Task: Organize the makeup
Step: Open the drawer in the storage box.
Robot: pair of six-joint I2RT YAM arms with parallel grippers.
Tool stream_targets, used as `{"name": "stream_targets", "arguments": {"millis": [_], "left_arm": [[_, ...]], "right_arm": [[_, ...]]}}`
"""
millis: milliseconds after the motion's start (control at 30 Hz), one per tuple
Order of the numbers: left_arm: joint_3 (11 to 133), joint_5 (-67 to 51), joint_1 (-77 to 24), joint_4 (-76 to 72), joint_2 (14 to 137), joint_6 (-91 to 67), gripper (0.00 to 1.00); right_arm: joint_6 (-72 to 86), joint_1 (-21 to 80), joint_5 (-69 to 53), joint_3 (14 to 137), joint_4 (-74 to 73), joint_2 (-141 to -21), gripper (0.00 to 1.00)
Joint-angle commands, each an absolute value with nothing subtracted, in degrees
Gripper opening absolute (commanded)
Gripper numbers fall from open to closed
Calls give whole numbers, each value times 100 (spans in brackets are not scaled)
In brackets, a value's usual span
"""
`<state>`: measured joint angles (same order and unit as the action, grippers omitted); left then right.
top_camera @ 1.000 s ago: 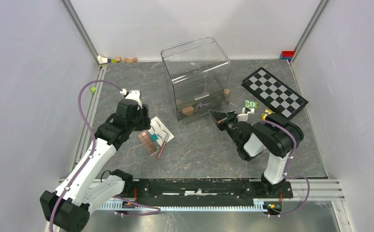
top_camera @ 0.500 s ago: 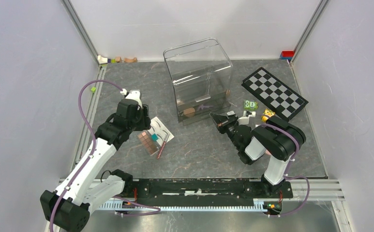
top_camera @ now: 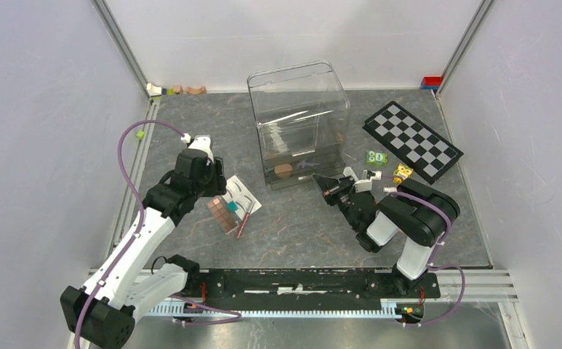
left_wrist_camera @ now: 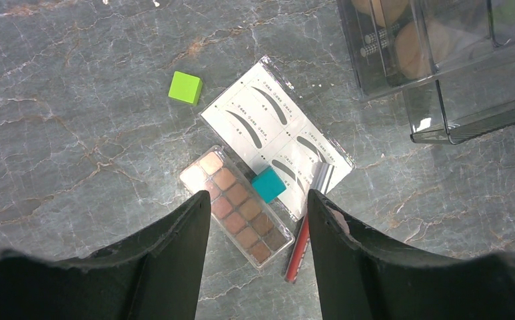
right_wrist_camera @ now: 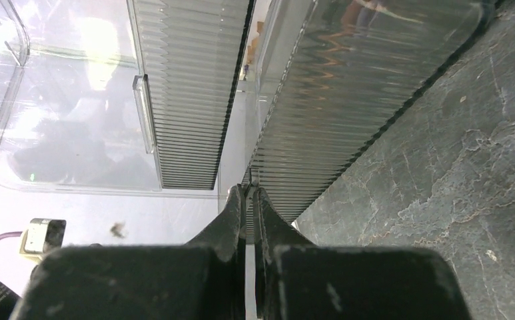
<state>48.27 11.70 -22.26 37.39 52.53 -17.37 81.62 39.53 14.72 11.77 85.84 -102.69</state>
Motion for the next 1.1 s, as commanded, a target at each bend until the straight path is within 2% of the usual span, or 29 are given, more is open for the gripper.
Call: {"name": "stream_targets", "arguments": {"millis": [0, 200, 300, 467, 733, 1000, 1067], "left_arm": [[4881, 1127, -2219, 3568, 5183, -1511, 62], [4844, 1065, -2217, 3490, 4967, -1512, 62], [4843, 1063, -2215, 3489, 4978, -1512, 62], [4842, 1073, -2222, 3492, 4966, -1503, 62], [4843, 1083, -2219, 3493, 4968, -1489, 62], [4843, 1100, -2218, 3496, 4944, -1494, 62], [4845, 1118, -2222, 3498, 4932, -1494, 62]], "right_arm": [[7167, 4201, 1245, 595, 10227, -10642, 1], [7078, 4239, 1427, 374, 10160, -10472, 8], [7007, 4288, 1279, 612, 9954, -10503, 22], [6849, 4325, 1319, 571, 9740, -10237, 38], [6305, 4324, 1278, 31, 8730, -9185, 52], [5075, 4324, 1503, 186, 6440, -7556, 61], [4735, 4320, 1770, 381, 5444, -6999, 61]]}}
